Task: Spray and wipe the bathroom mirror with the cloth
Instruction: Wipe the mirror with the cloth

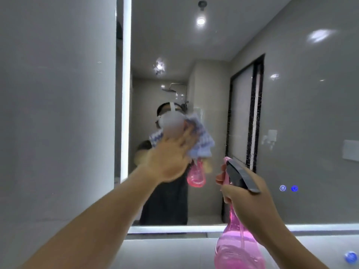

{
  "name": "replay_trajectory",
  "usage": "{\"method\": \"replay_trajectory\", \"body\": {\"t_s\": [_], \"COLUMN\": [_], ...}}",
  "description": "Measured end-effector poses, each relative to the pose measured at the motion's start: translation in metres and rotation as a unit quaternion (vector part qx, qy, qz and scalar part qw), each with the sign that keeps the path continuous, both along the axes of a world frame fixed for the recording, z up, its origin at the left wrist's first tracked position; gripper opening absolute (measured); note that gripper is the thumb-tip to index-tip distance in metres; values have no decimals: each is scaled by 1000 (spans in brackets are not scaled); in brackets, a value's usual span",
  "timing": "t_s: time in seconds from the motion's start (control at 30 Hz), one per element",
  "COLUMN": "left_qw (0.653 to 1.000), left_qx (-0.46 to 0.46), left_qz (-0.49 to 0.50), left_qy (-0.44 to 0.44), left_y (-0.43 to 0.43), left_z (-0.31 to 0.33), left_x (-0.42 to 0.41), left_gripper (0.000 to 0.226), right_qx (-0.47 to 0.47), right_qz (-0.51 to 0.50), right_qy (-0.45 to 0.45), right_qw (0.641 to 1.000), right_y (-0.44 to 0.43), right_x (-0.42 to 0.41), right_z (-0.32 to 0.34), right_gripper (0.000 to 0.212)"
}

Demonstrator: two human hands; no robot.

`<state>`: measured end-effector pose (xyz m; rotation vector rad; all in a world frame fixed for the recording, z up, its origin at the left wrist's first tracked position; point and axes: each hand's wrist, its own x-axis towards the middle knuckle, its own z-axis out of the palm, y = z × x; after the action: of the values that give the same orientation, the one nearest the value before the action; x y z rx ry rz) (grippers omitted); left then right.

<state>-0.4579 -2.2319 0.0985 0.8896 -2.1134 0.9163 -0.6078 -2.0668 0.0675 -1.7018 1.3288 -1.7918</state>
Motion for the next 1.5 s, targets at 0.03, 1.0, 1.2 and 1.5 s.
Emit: {"method": "replay_trajectory", "body": {"t_s": [0.03, 1.0, 1.2, 1.5], "left_qw": [998, 993, 996, 988], "left_qx": [-5, -53, 27, -72], "left_qz": [-6, 85, 29, 16], "left_qy": [-58, 69, -80, -133], "left_y": [4, -12, -5, 1], "left_z": [-34, 44, -82, -79], "left_x": [2, 49, 19, 73], "left_gripper": [64, 69, 68, 56], "right_qx": [1, 16, 6, 4], "right_qz": [4, -6, 16, 18], "right_qy": [-8, 45, 19, 16], "right_qw": [1000, 999, 1000, 1000], "right_y": [1, 13, 5, 4], "right_x": [-2, -10, 1, -5], "right_z": [-2, -6, -7, 6], "right_gripper": [14, 18, 22, 21]}}
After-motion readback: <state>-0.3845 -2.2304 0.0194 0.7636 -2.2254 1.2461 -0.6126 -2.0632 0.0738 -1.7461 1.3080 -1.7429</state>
